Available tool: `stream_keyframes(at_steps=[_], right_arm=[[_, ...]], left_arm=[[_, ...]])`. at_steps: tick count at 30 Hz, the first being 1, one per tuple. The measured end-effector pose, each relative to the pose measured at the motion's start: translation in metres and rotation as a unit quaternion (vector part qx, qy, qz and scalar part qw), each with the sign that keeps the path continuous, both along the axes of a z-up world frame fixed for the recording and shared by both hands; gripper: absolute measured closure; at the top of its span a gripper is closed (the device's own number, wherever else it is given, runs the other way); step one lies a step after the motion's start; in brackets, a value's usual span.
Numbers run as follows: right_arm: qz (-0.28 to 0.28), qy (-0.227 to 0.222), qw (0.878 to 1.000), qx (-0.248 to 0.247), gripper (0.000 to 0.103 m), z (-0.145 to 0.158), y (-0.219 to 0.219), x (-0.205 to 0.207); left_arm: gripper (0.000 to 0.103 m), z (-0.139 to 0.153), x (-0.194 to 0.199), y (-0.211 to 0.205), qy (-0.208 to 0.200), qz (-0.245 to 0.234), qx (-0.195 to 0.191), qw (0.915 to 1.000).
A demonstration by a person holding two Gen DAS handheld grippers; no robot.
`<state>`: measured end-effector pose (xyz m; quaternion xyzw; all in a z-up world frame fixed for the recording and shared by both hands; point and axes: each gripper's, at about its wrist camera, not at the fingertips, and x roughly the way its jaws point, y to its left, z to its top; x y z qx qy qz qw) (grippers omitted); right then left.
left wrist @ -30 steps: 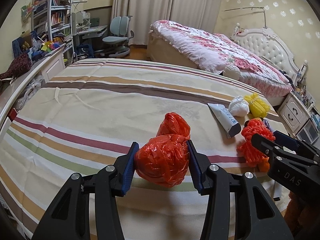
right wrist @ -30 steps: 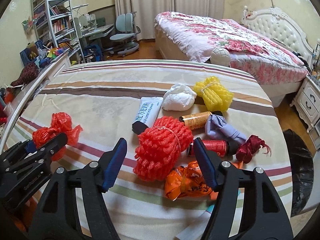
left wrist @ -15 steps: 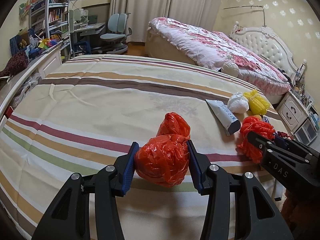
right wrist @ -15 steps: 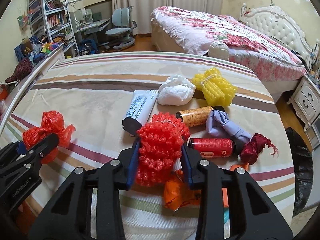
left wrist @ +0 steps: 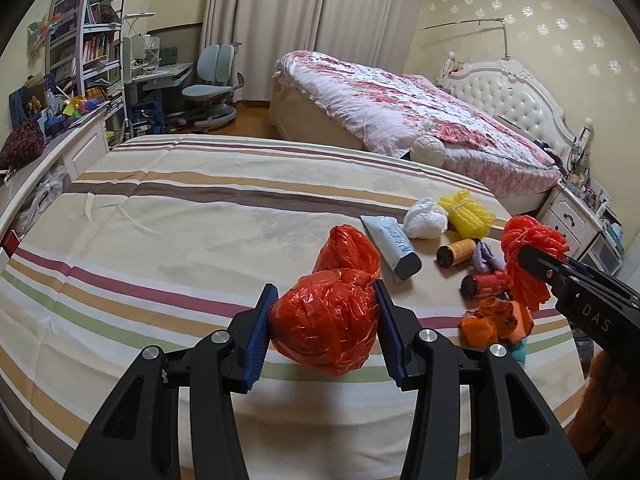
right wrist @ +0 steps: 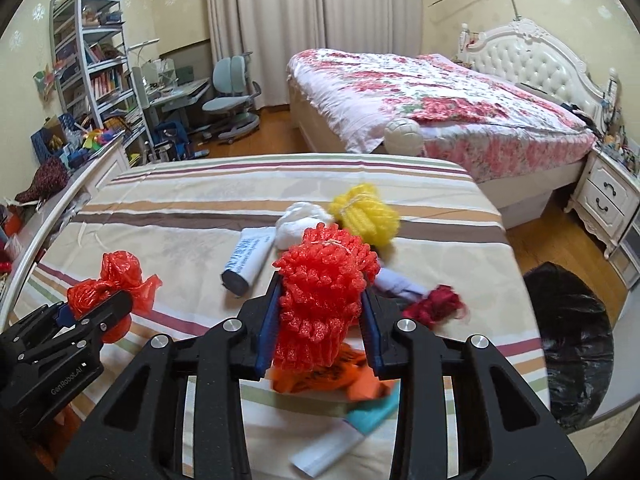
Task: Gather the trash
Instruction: 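Carry both items over the black bin and open both tools to drop them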
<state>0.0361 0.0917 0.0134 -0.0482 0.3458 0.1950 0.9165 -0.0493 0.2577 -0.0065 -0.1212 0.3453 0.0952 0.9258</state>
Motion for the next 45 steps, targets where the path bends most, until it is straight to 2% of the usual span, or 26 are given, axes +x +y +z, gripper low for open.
stream_keyframes(at_steps=[12,22,34,45], right_arm=[[-0.083,-0.009,0.997,0.002,0.069,-0.002,-0.091,-0.001],[-0.146,-0.01,0.989,0.004,0.069,-0.012,-0.169,0.001],[-0.202,0.014,0.979,0.013,0.068,-0.042,-0.25,0.033],[-0.224,0.025,0.974,0.018,0.068,-0.06,-0.283,0.057]], left_arm=[[0.055,0.013,0.007,-0.066,-0.016,-0.067,0.005,0.9976],[0.055,0.019,0.03,-0.149,-0.03,-0.145,0.018,0.9889],[0.055,0.004,0.081,-0.25,-0.037,-0.225,0.043,0.9728],[0.055,-0.016,0.119,-0.304,-0.02,-0.248,0.056,0.967]])
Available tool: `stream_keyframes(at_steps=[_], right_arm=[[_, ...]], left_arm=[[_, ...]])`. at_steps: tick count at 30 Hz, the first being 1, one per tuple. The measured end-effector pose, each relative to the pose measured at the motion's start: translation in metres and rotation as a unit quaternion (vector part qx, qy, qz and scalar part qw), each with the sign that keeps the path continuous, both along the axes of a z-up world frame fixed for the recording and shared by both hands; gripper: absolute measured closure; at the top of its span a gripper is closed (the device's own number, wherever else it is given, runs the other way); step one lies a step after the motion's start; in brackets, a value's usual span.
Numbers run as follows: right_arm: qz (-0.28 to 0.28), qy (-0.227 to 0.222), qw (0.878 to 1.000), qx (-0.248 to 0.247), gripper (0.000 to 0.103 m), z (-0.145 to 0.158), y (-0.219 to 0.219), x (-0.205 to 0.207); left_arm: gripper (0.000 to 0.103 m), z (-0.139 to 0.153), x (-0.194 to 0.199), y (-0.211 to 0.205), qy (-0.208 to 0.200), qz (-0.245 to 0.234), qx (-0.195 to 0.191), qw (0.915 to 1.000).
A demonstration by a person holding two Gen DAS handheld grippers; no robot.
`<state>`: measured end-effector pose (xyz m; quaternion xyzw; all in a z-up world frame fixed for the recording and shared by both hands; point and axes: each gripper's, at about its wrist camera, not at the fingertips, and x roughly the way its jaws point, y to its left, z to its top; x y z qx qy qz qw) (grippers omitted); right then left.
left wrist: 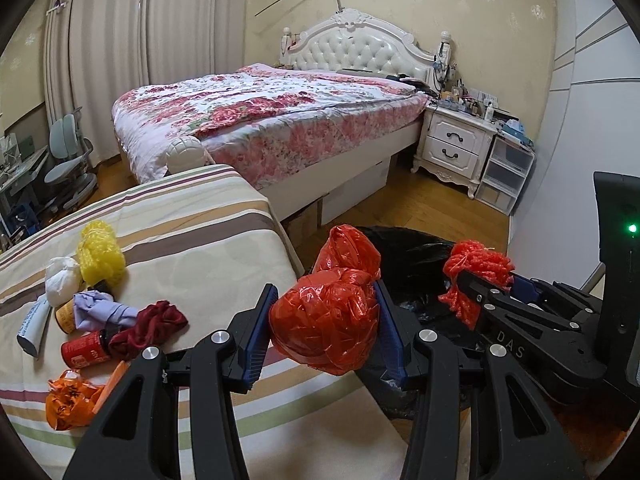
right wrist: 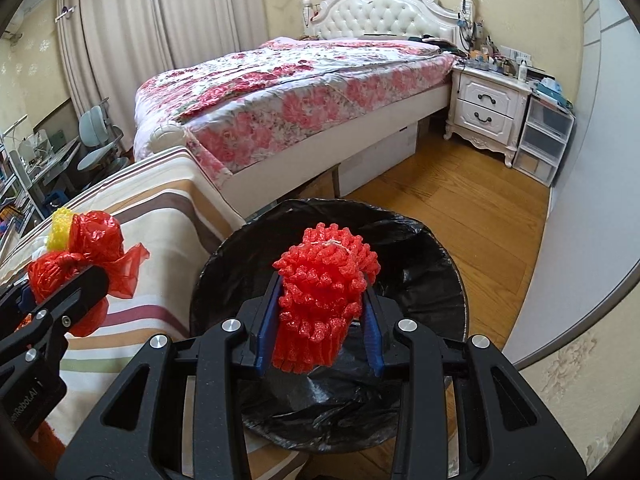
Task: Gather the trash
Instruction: 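Carry both items over the black bin and open both tools to drop them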
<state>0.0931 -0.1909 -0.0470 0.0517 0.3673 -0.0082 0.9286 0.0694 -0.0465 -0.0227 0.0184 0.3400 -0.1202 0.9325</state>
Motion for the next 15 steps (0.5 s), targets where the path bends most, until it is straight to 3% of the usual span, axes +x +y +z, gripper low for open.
stream_keyframes(at_steps=[15], right_arm=[[-0.021,-0.006,1.0,0.012,0.067,-0.005,-0.028,0.013]], left_arm=[[0.055,-0.012,0.018,-0.028,0.013,-0.007,0.01,0.9998]])
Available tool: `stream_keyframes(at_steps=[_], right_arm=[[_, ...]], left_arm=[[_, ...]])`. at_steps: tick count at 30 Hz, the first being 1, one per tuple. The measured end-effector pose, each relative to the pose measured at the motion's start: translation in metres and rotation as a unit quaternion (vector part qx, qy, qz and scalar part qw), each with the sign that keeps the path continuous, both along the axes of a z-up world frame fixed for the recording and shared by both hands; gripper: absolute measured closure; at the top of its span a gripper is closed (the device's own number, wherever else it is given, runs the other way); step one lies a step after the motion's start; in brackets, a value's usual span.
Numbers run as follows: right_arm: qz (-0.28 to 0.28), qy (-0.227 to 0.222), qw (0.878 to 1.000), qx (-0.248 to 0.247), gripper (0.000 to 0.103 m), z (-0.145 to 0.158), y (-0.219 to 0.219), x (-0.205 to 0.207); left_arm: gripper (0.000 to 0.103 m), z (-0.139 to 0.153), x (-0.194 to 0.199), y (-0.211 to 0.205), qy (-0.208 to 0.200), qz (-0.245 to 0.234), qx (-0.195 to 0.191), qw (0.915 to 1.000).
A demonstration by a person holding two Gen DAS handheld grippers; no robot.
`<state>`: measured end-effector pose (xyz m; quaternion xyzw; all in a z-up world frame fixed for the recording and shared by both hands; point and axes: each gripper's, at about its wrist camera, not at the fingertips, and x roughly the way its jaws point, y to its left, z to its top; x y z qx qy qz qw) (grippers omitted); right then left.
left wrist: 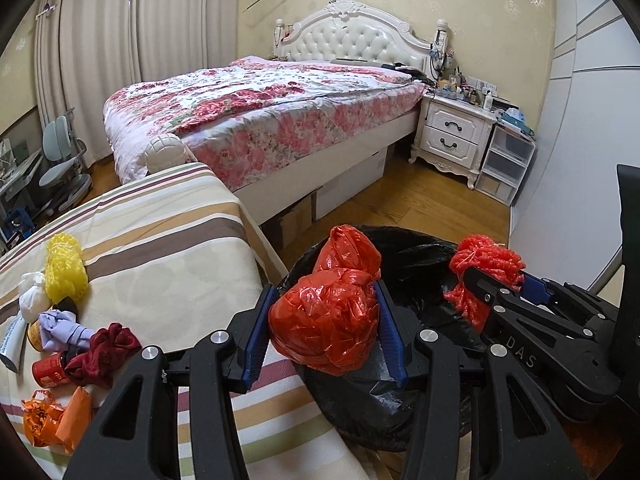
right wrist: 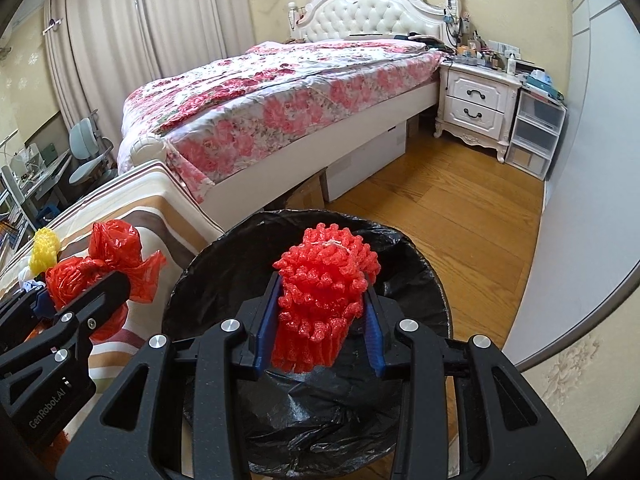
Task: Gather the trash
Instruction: 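Carry both items over the black bin and open both tools to drop them, then grasp the orange plastic bag on the bedspread with the left tool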
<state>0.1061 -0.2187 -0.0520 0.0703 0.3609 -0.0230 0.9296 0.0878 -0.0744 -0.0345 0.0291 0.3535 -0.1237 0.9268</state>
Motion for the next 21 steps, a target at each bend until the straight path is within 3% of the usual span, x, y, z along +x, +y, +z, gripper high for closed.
stream_keyframes(at_steps=[2,4,6,21], right_arm=[[-0.003,-0.002,1.0,0.002,0.059,0.0,0.0,0.0],[-0.008,-0.004,1.0,0.003,0.052,0.001,-0.003,0.0],[-0.014,-0.005,1.0,0.003,0.05,0.001,-0.006,0.0],[-0.025,0.007,1.0,0.008,0.045,0.002,-0.001,-0.012]], left_arm=[[0.051,-0.001,0.001,-0.001,0.003,-0.001,0.0,1.0],[0.037,-0.001,0.001,-0.003,0.001,-0.001,0.001,1.0],[0.03,0.0,0.001,-0.003,-0.001,0.001,0.0,1.0],[0.025,0.006,-0.011,0.015,0.004,0.018,0.001,0.9998]])
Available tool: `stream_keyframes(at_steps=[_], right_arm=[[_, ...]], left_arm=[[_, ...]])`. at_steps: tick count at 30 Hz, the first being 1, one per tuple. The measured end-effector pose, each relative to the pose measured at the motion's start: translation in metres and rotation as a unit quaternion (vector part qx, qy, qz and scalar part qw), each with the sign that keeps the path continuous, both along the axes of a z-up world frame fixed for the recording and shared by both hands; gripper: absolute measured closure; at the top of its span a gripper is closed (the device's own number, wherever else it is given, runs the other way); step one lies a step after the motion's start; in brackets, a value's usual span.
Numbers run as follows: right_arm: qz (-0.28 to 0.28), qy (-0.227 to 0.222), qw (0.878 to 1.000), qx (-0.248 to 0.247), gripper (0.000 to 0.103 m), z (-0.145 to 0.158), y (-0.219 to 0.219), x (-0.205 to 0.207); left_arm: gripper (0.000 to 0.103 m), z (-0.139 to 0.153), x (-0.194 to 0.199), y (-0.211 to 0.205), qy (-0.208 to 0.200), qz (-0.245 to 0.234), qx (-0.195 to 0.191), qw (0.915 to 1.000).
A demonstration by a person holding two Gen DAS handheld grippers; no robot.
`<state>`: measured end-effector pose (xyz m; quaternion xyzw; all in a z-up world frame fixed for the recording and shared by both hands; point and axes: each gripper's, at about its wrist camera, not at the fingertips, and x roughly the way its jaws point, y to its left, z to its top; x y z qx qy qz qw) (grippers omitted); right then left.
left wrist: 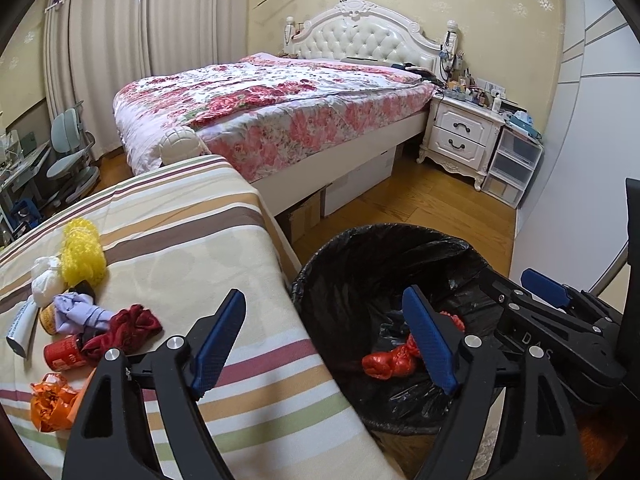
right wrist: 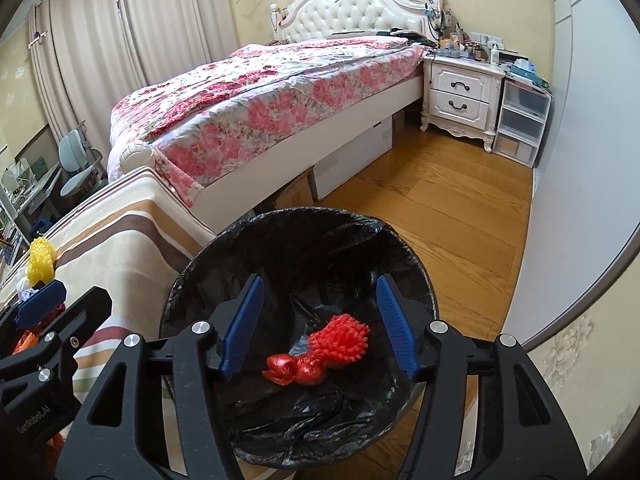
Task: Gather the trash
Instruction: 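Grasp the orange plastic bag on the bedspread with the left tool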
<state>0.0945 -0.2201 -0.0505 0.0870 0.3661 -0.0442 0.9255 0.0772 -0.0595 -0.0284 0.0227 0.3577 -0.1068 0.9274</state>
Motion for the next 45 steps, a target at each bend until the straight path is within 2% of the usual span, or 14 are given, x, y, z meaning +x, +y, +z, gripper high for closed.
stream_keyframes(at_steps=[8,22,36,45], right_arm=[[0.02,0.006,1.0,0.001,0.045,0.002,0.025,-0.017],[0.08,0.007,0.997,0.0,0.045,0.009,0.087,-0.042],[0.145,0.01,0.989,-0.015,0.045,0.012,0.154,-0.054],[0.161,0.018,0.986,-0.025,0.045,0.009,0.174,-0.055]], left_arm=[[0.025,0.01,-0.017,0.028,-0.002,0.013,0.001,0.9999],[0.025,0.022,-0.051,0.107,-0.011,0.075,0.01,0.9971],[0.025,0.005,-0.075,0.182,0.003,0.145,0.018,0.9892],[0.025,-0.009,-0.072,0.19,0.018,0.13,0.025,0.9911]])
